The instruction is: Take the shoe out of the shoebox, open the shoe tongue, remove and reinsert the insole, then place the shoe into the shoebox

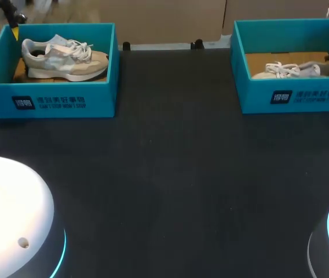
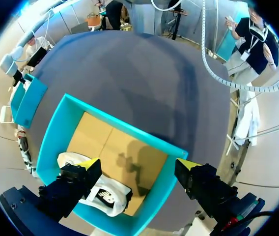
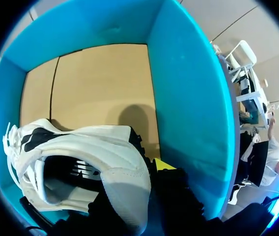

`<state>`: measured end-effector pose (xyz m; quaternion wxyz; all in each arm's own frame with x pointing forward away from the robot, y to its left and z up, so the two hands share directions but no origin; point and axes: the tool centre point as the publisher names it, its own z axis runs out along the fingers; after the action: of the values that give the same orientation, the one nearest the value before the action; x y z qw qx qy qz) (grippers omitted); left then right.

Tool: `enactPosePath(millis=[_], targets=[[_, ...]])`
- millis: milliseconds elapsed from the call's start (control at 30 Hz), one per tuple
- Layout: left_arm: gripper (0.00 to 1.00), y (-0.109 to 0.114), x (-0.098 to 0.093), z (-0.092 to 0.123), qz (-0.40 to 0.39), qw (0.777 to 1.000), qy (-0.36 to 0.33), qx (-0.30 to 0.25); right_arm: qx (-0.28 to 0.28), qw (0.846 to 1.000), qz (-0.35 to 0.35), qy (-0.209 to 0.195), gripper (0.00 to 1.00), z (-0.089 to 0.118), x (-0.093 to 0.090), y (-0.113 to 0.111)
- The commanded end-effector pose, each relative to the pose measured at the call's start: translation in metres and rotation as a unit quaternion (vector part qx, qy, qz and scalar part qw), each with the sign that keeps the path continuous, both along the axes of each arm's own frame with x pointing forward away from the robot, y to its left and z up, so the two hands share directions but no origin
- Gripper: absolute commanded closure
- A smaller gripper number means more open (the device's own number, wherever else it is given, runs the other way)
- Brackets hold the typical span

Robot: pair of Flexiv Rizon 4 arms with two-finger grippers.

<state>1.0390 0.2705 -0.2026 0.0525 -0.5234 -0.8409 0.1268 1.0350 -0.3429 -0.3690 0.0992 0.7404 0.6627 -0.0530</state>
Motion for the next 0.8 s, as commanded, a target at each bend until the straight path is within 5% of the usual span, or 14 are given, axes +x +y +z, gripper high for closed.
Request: enactPosePath(millis=[33, 800], targets=[[0.0, -0.0007, -0.0026, -0.0004, 0.0, 1.0, -0.003, 0.001, 0.001, 1.0, 0.001, -0.002, 1.0, -0.007, 0.0009, -0.0008], [0.0, -0.0007, -0.0026, -0.0004, 0.0, 1.0, -0.003, 0.001, 0.022, 1.0, 0.01, -0.013, 1.0, -0.0098, -0.009, -0.0025]])
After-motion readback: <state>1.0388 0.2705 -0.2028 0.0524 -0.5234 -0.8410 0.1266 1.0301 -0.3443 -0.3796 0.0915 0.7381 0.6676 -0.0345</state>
